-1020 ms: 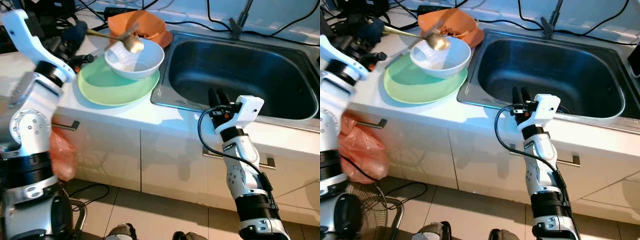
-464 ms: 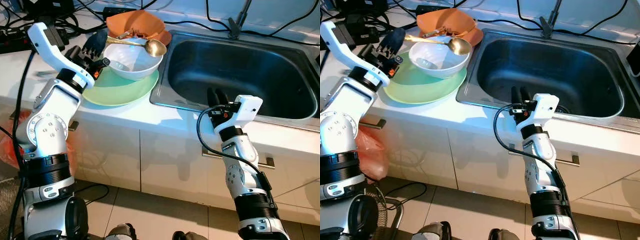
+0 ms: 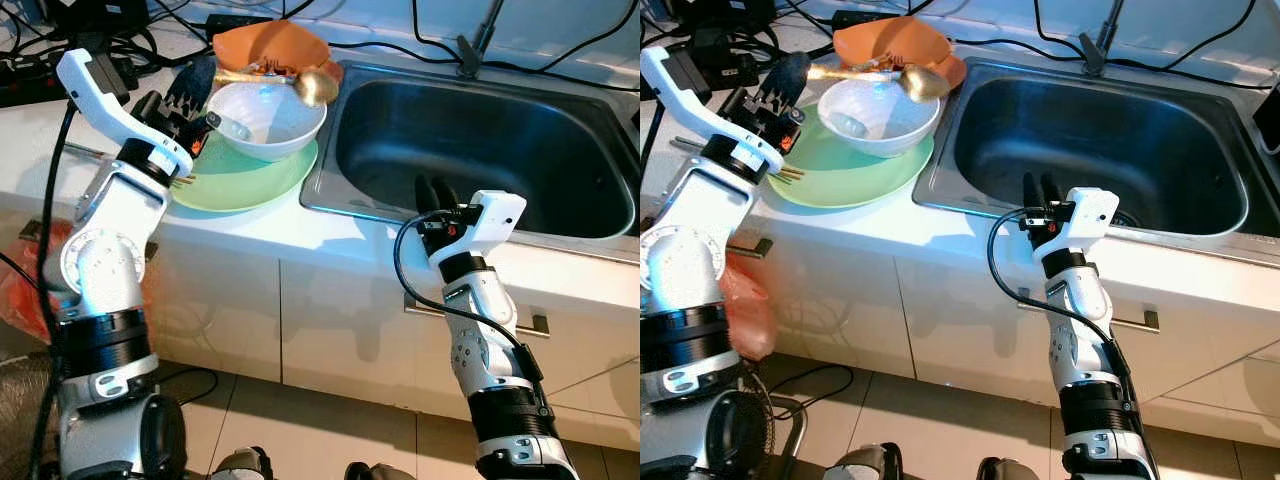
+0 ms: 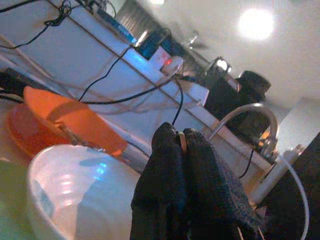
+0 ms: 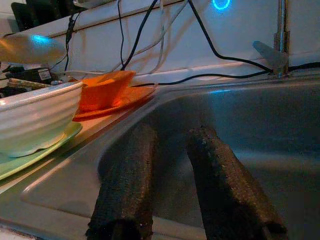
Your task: Kitchen organization
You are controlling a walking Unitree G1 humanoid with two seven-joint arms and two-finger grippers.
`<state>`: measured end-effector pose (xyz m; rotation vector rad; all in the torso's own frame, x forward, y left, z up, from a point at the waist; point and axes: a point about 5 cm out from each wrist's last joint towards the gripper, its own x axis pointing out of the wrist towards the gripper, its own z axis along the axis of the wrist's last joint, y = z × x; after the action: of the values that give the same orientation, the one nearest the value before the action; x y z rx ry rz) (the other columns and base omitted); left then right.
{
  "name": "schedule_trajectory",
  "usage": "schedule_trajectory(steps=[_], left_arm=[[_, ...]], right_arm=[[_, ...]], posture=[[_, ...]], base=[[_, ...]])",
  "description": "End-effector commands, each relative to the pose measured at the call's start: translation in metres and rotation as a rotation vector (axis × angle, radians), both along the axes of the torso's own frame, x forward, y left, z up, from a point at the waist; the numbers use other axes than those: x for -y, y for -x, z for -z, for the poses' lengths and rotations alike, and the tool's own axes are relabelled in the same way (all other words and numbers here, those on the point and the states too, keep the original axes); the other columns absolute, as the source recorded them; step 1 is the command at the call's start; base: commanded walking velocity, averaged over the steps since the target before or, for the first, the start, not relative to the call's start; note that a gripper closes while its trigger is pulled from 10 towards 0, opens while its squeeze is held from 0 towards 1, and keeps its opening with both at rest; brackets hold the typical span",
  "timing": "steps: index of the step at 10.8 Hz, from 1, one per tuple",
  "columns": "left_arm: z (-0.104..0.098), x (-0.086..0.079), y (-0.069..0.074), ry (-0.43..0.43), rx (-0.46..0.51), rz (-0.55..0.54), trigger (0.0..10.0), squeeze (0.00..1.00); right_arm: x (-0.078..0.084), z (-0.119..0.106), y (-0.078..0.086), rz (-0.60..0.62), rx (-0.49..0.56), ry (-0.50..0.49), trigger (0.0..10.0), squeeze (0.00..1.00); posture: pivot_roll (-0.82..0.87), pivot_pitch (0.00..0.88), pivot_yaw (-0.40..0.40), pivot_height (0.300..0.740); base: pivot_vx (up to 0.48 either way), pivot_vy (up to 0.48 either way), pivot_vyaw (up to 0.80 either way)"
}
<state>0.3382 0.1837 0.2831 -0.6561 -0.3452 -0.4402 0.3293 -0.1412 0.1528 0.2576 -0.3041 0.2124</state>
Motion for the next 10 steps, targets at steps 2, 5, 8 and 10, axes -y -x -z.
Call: schedule_trajectory(steps=[2,5,8,10], left_arm=[[-0.003,0.002,0.0,0.04,0.036,0.009,10.0,0.0],[-0.004,0.035,0.002,0.051,0.085,0.132,10.0,0.0],[0.0,0.061,0.0,0.062,0.081,0.217,10.0,0.0],[0.002,0.077,-0.001,0.073,0.077,0.272,10.0,0.0]], right_arm=[[-0.001,0.005,-0.001,-0.001,-0.029,-0.006,10.0,0.0],[-0.005,-0.005,-0.004,-0.011,0.0,-0.035,10.0,0.0],[-0.005,-0.02,-0.007,-0.014,0.037,-0.098,10.0,0.0],[0.0,-0.037,-0.01,-0.005,0.072,-0.183,10.0,0.0]], posture=[[0.13,0.119,-0.043,0.74],[0.14,0.123,-0.045,0.74],[0.13,0.127,-0.042,0.74],[0.12,0.128,-0.037,0.74]], base=[[0.0,0.0,0.0],[0.0,0.0,0.0],[0.0,0.0,0.0],[0.0,0.0,0.0]])
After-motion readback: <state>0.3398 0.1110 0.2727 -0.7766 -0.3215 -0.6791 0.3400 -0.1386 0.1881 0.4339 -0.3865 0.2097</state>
